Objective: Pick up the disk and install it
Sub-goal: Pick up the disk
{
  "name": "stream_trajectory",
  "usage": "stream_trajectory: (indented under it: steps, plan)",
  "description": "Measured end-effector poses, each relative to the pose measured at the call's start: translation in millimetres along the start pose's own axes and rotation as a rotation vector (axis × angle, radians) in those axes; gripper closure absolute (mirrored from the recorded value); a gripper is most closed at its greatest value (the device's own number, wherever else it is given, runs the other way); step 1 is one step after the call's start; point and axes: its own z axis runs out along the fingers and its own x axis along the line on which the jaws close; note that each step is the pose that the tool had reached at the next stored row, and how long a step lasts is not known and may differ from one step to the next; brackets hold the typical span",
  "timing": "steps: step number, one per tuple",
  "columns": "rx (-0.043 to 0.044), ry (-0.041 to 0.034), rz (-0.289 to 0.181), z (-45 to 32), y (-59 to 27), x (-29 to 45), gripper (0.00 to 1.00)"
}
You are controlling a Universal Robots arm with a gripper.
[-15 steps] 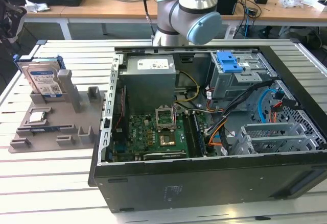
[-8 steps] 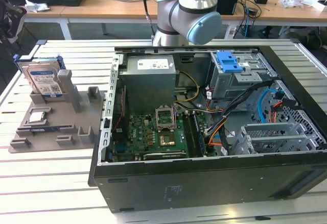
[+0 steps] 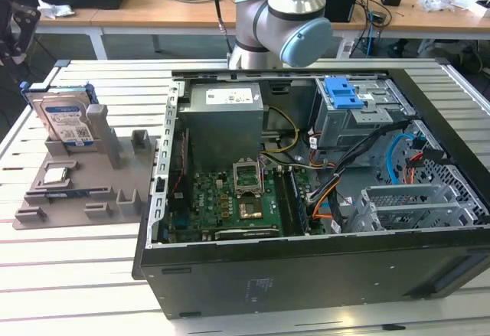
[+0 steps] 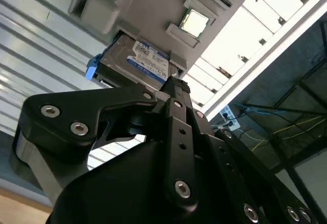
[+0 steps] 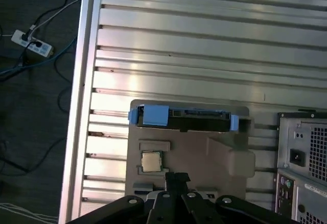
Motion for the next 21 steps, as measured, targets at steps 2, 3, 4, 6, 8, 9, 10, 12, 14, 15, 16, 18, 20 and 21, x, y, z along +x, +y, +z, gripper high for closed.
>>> stream_trajectory:
  steps: [2,3,4,6,8,9,10,12,14,15,16,18,20,21]
  plan:
    - [-0.0007,0.0013,-0.029,0.0,0.0,0.0,0.89]
    - [-0.0010,0.0020,-0.045,0.0,0.0,0.0,0.89]
    - [-0.0015,0.0030,-0.067,0.0,0.0,0.0,0.89]
    - [-0.0026,0.0050,-0.111,0.0,0.0,0.0,0.89]
    - [-0.0046,0.0087,-0.194,0.0,0.0,0.0,0.89]
    - [-0.0050,0.0097,-0.216,0.0,0.0,0.0,0.89]
    - [-0.0055,0.0105,-0.233,0.0,0.0,0.0,0.89]
    - [-0.0064,0.0124,-0.274,0.0,0.0,0.0,0.89]
    - [-0.0070,0.0137,-0.303,0.0,0.0,0.0,0.89]
    - [-0.0077,0.0149,-0.330,0.0,0.0,0.0,0.89]
    - [-0.0085,0.0164,-0.363,0.0,0.0,0.0,0.89]
    - [-0.0096,0.0186,-0.413,0.0,0.0,0.0,0.89]
    - [-0.0111,0.0215,-0.477,0.0,0.0,0.0,0.89]
    - [-0.0117,0.0227,-0.502,0.0,0.0,0.0,0.89]
